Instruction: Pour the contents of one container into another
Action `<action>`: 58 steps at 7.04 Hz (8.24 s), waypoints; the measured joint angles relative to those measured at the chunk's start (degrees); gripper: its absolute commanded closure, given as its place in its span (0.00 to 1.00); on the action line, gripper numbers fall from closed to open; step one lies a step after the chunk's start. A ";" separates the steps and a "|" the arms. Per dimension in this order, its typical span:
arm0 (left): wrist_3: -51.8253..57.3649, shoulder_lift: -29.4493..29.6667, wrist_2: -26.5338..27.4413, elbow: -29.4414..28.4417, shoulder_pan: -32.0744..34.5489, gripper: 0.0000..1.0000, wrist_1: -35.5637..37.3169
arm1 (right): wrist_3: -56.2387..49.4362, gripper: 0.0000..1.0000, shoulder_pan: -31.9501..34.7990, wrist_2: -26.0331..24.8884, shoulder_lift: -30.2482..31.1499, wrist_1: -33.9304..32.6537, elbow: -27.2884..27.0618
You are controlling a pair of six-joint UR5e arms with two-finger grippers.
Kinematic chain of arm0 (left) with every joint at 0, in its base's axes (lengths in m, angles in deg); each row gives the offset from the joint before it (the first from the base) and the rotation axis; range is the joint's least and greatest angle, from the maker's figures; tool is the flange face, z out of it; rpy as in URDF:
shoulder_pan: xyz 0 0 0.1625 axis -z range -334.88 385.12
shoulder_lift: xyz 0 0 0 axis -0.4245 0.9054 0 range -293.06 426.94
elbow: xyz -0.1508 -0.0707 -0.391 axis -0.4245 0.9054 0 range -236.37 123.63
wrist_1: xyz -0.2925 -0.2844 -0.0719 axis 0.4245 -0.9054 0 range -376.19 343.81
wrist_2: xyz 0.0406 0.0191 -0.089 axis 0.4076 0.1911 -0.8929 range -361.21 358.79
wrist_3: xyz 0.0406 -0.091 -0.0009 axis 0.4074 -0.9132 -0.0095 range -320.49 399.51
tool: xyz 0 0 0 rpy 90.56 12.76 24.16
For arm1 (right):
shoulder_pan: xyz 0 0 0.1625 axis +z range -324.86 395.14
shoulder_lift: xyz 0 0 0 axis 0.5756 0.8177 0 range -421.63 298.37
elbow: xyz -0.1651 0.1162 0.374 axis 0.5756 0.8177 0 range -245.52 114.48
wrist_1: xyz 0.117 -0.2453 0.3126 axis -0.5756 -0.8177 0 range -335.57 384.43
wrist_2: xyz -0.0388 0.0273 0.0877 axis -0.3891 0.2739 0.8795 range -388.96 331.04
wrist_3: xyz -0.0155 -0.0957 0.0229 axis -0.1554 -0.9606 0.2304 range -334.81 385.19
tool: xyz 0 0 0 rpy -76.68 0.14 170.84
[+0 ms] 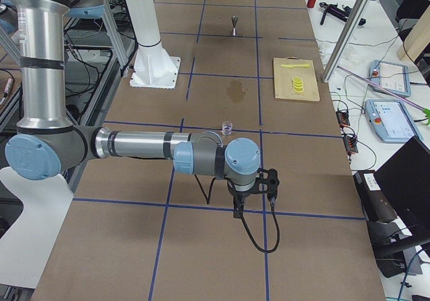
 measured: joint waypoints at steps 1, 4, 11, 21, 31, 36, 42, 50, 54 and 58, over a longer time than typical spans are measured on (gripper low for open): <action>-4.15 1.10 5.08 2.10 -3.52 0.00 0.11 | -0.13 0.00 0.00 0.00 0.14 0.00 -0.02; -14.69 3.36 20.56 7.12 -12.99 0.00 3.40 | -0.28 0.00 -0.02 -0.03 1.23 -0.37 -5.56; -51.27 -10.51 31.93 28.96 -34.47 0.00 5.04 | 18.74 0.00 -11.73 0.18 2.97 -0.23 -18.66; -105.91 -19.99 89.22 21.41 -72.33 0.00 9.38 | 26.39 0.00 -21.00 -4.90 2.71 2.00 -25.02; -106.92 -9.29 104.01 1.85 -67.80 0.11 11.65 | 33.61 0.00 -22.62 -6.94 3.32 1.92 -29.70; -106.83 -7.36 106.20 0.18 -67.03 0.32 12.42 | 51.82 0.00 -34.02 -19.62 9.35 13.48 -35.24; -106.82 -5.85 106.87 -1.84 -66.55 0.59 12.46 | 56.57 0.00 -38.05 -20.96 10.78 15.99 -36.60; -104.41 -4.89 107.08 5.13 -63.31 1.00 11.74 | 57.19 0.00 -39.72 -22.01 10.59 16.00 -38.77; -86.88 3.46 107.01 5.30 -62.78 1.00 -1.89 | 57.20 0.00 -43.16 -27.78 10.75 16.00 -42.55; -53.85 8.29 106.18 2.63 -62.97 1.00 -26.51 | 59.15 0.00 -50.25 -38.96 10.70 16.04 -43.04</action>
